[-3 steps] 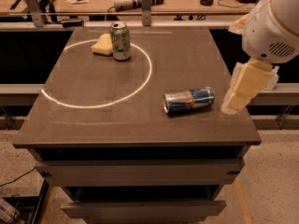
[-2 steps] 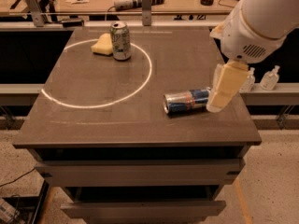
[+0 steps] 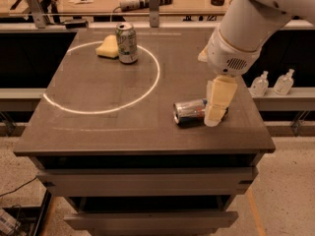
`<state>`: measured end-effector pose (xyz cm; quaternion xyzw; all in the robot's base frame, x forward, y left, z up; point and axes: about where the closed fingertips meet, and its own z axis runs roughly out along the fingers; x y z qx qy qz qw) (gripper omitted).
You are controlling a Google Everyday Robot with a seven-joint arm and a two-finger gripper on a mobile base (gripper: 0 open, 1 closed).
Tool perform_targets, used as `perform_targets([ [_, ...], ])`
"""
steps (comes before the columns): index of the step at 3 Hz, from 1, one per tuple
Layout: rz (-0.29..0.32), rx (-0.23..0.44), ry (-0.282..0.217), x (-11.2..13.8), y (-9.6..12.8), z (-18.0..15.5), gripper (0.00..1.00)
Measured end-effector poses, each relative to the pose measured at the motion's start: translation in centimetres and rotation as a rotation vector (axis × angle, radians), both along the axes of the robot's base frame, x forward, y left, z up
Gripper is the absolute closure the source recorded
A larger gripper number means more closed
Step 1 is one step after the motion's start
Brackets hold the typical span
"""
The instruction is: Place redbull can upright
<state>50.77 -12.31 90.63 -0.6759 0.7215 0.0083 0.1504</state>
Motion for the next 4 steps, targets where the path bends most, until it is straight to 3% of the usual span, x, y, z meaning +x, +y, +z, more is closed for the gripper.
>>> perform_targets([
  [2,0.065,-0.006,0.07,0.2,1.8,-4.0,0.0],
  [3,0.097,0.004,0.068,0.6,2.4,-5.0,0.0],
  [4,0.131,-0.003,0.065,1.2,3.0,-5.6,0.18],
])
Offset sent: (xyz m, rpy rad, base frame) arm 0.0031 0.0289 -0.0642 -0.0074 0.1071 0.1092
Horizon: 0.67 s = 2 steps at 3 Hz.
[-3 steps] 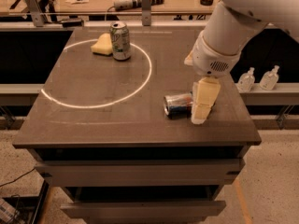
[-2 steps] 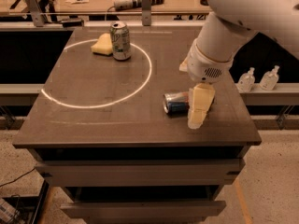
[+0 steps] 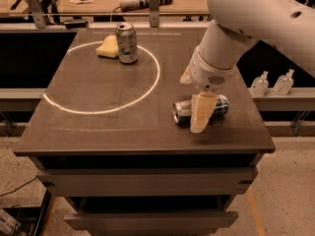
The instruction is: Place redbull can upright
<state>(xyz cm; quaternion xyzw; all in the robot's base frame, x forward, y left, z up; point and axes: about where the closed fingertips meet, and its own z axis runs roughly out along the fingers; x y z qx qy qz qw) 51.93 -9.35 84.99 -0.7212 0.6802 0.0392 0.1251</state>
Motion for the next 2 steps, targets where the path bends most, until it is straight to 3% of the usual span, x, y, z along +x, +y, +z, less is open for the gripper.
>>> perform_targets([
  [2,0.018,0.0,-0.005,0.36,0.46,-0.41,0.64],
])
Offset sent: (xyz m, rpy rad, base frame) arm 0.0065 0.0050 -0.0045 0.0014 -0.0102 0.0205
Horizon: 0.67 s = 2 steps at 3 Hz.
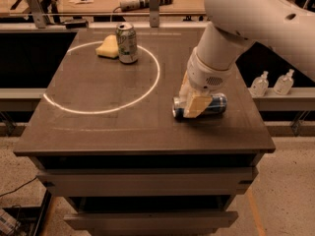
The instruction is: Place redbull can upright
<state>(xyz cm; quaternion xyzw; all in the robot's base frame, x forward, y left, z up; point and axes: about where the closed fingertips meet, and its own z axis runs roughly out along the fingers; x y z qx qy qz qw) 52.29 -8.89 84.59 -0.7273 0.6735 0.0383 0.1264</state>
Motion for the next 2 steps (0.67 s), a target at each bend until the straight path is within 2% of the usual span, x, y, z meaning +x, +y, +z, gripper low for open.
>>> perform_targets([
  [1,0.013,-0.002,-0.007,0.1,0.2,0.3,0.88],
  [2,-0.034,0.11,-0.054,0.3,0.5,2.9,1.0],
])
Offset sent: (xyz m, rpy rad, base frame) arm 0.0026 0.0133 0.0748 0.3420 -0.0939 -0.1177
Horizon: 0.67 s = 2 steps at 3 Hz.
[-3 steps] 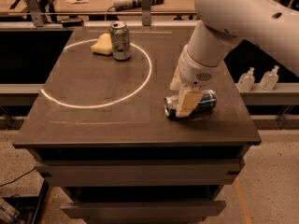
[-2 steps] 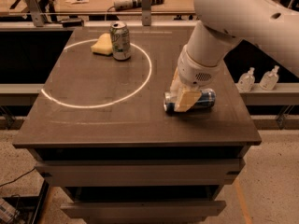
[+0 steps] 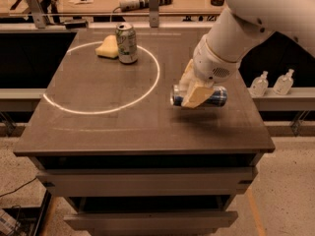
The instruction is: Place redbull can upright
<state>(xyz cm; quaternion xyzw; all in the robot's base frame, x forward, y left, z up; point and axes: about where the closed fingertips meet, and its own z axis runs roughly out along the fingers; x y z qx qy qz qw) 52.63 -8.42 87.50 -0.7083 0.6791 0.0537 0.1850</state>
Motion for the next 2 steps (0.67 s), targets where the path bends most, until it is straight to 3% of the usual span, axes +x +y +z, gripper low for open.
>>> perform_targets([
  [1,-0.072,0.228,-0.043,0.52,-0.1,2.55,1.0],
  [2,-0.151,0.48,-0.055,1.27,-0.88,2.55,1.0],
])
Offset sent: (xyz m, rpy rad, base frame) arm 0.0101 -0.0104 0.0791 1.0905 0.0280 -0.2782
